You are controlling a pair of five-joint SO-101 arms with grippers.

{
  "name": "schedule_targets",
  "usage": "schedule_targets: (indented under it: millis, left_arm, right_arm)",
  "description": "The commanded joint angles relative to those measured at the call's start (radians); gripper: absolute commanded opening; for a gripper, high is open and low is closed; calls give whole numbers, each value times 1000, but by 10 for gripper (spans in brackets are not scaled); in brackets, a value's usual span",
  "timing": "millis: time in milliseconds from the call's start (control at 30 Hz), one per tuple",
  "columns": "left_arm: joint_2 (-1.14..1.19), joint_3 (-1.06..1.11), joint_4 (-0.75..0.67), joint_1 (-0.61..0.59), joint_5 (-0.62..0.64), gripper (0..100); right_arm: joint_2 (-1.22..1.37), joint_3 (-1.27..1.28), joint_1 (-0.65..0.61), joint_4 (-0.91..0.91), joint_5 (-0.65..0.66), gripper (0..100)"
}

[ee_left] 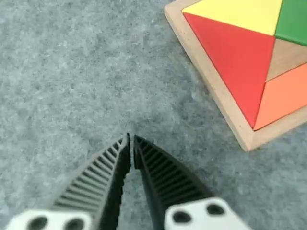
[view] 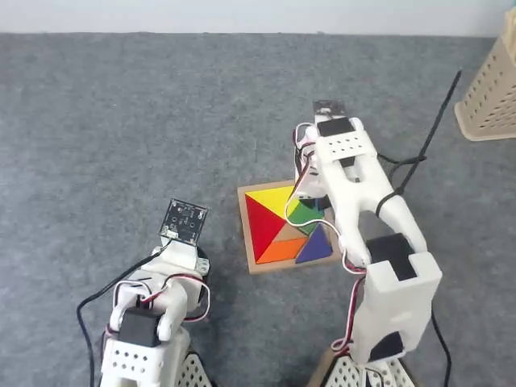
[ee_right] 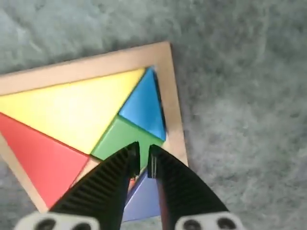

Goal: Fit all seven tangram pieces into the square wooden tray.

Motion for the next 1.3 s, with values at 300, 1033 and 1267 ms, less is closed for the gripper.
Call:
schedule_targets:
  millis: [300, 1033, 1267]
  left_arm:
    - [-20, -18, 6, -6, 9, 12]
    - [-20, -18, 6, -6, 9, 12]
    - [-20, -18, 6, -6, 9, 12]
  right_arm:
    - [-435, 381, -22, -182, 242, 6]
    - [-298, 588, -39, -320, 342, 6]
    - [-272, 554, 42, -348, 342, 6]
